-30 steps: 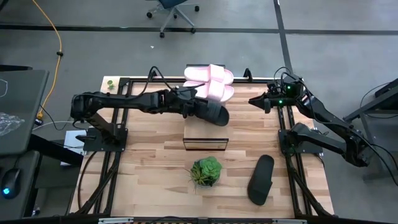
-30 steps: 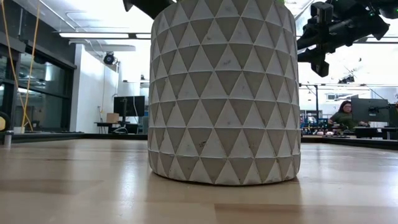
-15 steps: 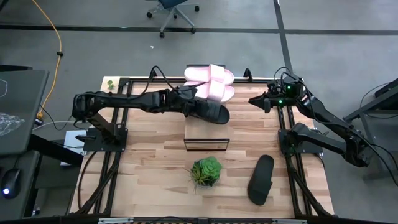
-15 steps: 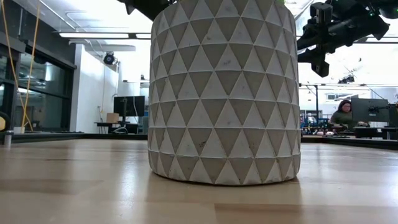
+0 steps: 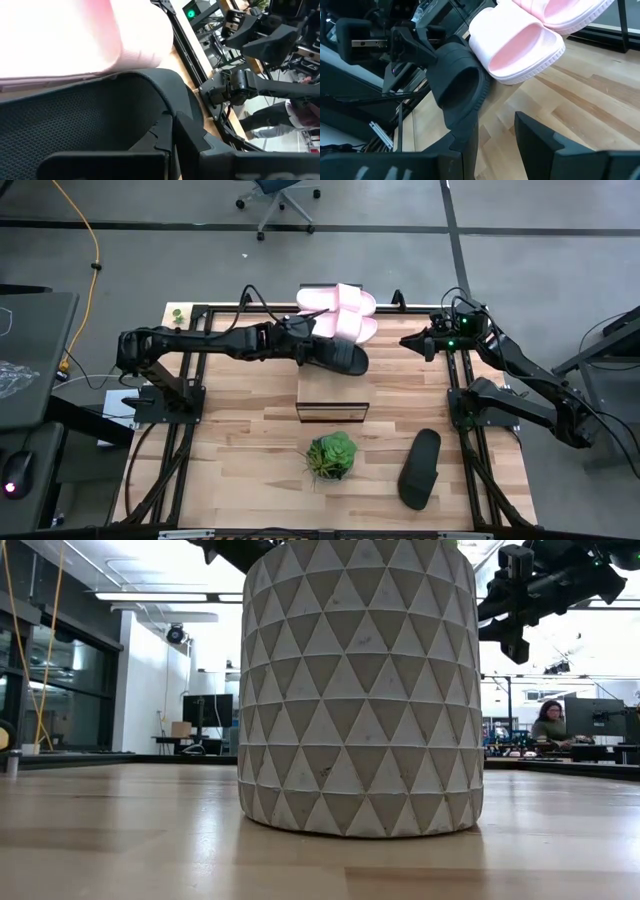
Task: Pick and place slides into the shelf
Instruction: Put the top black slide on the shelf
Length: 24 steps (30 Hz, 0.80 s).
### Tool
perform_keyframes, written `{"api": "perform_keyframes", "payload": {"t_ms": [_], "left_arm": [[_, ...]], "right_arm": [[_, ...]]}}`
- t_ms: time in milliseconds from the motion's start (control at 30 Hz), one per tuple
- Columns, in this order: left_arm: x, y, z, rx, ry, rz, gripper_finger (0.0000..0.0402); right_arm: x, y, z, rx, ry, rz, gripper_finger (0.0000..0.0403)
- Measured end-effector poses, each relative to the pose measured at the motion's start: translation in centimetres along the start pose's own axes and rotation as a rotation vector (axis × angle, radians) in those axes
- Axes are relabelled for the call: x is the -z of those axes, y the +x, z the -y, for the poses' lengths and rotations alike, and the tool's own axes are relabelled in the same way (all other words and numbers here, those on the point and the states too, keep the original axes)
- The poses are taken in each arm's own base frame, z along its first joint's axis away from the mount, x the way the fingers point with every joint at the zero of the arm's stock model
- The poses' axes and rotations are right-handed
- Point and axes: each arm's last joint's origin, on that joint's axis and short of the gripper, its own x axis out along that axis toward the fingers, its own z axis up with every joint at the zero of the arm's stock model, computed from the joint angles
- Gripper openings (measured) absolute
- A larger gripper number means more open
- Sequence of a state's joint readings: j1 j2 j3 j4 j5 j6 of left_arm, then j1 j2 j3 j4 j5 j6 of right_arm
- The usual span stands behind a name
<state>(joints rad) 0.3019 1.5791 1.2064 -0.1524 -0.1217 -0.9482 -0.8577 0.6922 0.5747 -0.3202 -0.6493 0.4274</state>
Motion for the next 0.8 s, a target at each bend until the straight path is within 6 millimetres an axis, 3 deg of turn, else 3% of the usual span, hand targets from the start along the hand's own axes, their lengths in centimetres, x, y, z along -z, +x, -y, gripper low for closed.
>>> {"api": "perform_keyframes", "payload": {"t_ms": [400,800], "left_arm": [[0.06,0.15,-0.05,-0.003,-0.002,-0.002,0.0008],[0.04,0.16,-0.08,-0.004,-0.022,0.000,0.0120]], "right_arm": [[-0.01,0.00,0.00,0.002,0.000,0.002,0.0117],[-0.01,0.00,0.00,0.001,0.000,0.002,0.0117]]}}
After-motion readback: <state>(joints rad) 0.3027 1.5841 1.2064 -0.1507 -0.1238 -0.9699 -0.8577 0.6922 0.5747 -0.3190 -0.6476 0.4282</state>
